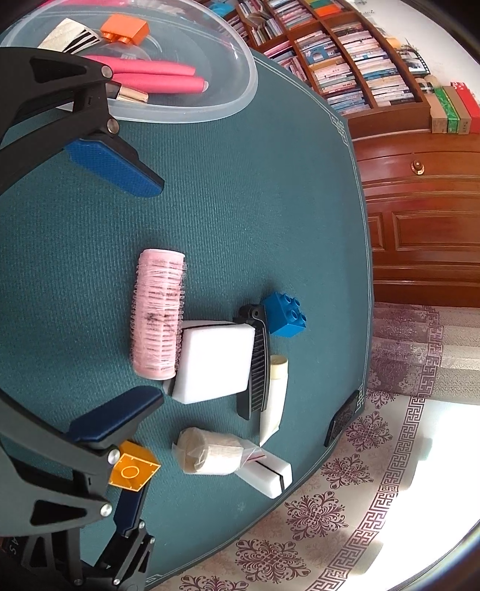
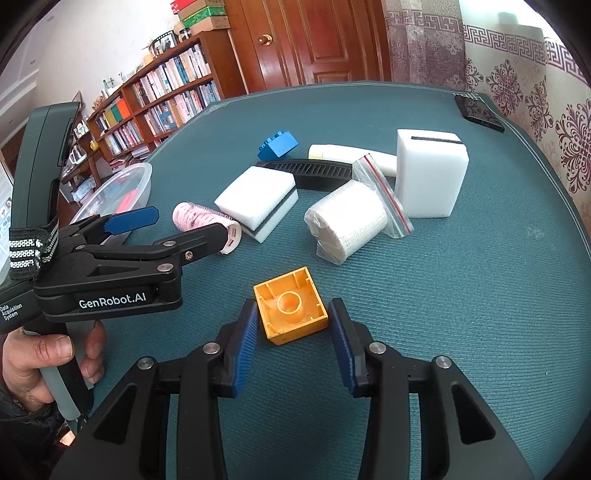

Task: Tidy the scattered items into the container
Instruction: 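Grasp the pink curler roll with the left tool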

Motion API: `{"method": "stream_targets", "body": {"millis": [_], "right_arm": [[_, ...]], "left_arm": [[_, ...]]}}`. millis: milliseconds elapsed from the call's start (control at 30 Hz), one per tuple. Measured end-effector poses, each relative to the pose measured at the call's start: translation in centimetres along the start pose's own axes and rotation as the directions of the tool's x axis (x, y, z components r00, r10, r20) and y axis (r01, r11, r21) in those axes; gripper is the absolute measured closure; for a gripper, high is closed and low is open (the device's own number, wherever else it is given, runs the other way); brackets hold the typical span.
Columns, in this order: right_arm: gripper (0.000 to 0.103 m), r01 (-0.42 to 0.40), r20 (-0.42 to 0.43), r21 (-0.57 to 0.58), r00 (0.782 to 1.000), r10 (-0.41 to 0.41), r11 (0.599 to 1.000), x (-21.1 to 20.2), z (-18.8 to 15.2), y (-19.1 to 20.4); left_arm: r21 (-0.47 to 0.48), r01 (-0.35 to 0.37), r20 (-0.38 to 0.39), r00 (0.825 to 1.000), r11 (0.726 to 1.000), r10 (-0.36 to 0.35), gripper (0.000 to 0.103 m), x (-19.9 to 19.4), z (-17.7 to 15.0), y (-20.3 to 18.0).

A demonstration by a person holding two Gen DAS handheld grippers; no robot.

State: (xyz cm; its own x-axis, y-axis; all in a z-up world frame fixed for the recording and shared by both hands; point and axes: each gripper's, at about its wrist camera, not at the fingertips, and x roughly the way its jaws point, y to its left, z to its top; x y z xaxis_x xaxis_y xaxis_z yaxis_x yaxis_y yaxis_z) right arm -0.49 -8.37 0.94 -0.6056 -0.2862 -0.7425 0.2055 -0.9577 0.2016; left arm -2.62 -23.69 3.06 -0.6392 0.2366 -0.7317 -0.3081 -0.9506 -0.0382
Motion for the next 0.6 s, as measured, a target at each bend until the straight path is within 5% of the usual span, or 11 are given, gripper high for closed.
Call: {"method": "stream_targets", "body": {"millis": [300, 600], "right_arm": [[0.061, 0.001, 0.0, 0.0, 1.0, -0.001, 1.0, -0.01, -0.03, -0.02], [0.061, 0.001, 0.002, -0.002, 1.0, -0.001, 1.0, 0.07, -0.01, -0.07]], "left_arm": [[0.006, 0.003, -0.021, 1.0, 1.0, -0.003, 0.001, 0.62, 0.03, -0.34], [0.028, 0.045, -0.025, 0.999, 0.999, -0.045, 0.027, 0.55, -0.03, -0.61]]}}
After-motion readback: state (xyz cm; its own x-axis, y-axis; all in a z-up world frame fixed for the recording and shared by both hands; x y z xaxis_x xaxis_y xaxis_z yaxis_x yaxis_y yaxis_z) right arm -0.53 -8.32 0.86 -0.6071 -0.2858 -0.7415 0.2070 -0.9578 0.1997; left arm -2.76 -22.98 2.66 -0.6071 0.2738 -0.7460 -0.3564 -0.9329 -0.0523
